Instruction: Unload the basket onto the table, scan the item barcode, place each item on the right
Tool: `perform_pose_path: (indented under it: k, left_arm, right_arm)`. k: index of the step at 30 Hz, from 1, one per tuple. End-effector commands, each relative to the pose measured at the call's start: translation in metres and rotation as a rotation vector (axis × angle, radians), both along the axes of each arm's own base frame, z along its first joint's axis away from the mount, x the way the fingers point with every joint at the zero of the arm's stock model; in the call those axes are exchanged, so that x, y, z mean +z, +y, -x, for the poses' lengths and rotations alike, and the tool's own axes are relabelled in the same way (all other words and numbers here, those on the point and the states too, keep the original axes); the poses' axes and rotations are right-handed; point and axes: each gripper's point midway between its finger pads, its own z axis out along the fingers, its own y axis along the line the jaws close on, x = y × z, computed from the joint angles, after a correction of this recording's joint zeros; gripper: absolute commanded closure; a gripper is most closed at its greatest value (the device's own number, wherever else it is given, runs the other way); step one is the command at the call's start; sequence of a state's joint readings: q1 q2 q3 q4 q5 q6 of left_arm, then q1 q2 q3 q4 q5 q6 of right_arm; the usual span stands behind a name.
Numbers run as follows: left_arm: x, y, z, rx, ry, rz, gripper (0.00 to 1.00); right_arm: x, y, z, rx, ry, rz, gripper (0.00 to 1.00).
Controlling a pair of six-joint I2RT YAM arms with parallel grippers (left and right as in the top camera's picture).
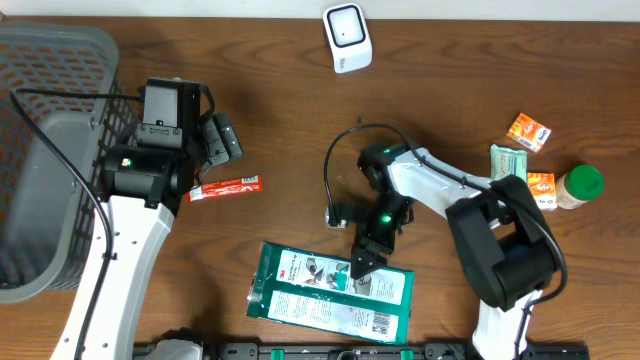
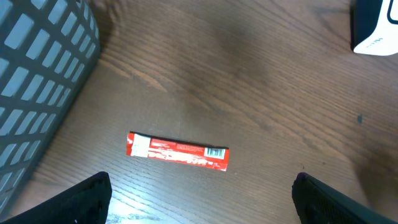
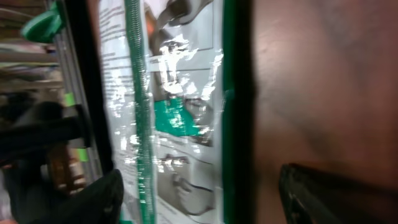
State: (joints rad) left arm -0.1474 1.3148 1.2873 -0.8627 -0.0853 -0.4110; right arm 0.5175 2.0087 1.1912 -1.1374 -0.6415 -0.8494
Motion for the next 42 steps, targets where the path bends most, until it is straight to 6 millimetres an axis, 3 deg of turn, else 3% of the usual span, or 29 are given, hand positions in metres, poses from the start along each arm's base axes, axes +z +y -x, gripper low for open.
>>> perform_pose_path:
  k: [1,4,10,19,29,38,42]
  left_arm:
    - [0.006,0.003,-0.002,-0.001,-0.016,-0.016,0.07]
    - [0.006,0.003,-0.002,-0.001,-0.016,-0.016,0.07]
    - [0.006,0.003,-0.002,-0.001,-0.016,-0.016,0.07]
    - [0.006,0.003,-0.002,-0.001,-0.016,-0.016,0.07]
    - [0.006,0.003,-0.002,-0.001,-0.016,-0.016,0.07]
    - [0.006,0.003,-0.002,-0.001,-0.016,-0.016,0.07]
    - [0.006,0.003,-0.002,-0.001,-0.016,-0.016,0.07]
  right_arm:
    - [0.008,0.014,0.009,0.012,0.079,-0.130,0.30]
    - [0.013,0.019,0.020,0.009,0.133,-0.143,0.45]
    - [0.023,0.031,0.046,0.050,0.207,-0.149,0.59]
    - [0.027,0.035,0.083,0.170,0.256,-0.075,0.59]
    - [0.012,0.031,0.088,0.268,0.180,-0.015,0.66]
    - [0.008,0.029,0.087,0.237,0.175,0.064,0.96]
    - [0.017,0.032,0.076,0.193,0.179,0.078,0.99]
